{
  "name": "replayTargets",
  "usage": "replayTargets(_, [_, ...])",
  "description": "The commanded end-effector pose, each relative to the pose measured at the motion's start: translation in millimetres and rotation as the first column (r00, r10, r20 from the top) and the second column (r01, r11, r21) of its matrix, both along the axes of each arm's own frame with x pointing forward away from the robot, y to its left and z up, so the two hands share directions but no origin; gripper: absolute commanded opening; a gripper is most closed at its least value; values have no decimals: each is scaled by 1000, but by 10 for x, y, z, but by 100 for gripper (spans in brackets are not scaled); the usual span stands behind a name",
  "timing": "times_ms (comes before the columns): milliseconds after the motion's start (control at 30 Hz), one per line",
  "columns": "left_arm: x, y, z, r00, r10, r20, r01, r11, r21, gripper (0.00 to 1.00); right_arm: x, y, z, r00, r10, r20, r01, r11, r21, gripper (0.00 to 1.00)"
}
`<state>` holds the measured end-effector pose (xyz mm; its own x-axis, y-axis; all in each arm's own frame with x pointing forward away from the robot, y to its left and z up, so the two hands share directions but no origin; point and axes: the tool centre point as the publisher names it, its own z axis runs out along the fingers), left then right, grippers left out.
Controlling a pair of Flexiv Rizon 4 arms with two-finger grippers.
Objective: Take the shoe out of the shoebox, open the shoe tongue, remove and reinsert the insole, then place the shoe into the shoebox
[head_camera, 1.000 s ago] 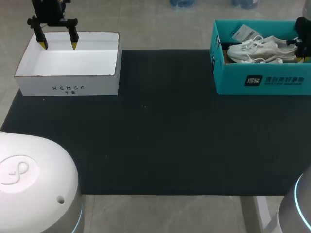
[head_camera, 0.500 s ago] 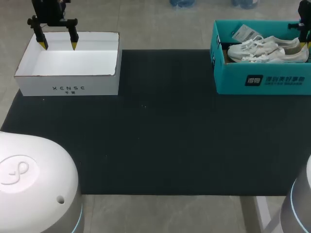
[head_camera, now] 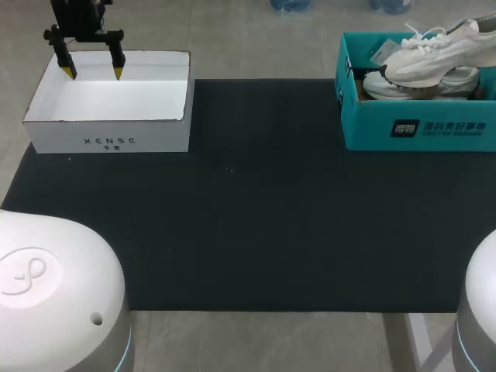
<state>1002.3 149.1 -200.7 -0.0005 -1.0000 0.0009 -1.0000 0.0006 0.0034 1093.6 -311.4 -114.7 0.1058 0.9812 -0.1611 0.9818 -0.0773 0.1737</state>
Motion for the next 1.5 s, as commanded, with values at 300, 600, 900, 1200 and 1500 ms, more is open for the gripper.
replayTargets(300, [-5,1,4,1000,0,0,0,1000,1,100,-174,138,452,1000,-20,-18,21,999,36,0])
replayTargets(600, [-5,1,4,1000,0,0,0,1000,1,100,-174,138,452,1000,-20,-18,21,999,36,0])
replayTargets(900, [-5,1,4,1000,0,0,0,1000,1,100,-328,317,431,1000,-14,-11,15,998,53,0])
replayTargets(1200, [-5,1,4,1000,0,0,0,1000,1,100,-1069,1335,223,999,30,-33,-27,996,87,0])
replayTargets(1500, [-5,1,4,1000,0,0,0,1000,1,100,-1639,2352,-184,997,75,-20,-72,989,132,0])
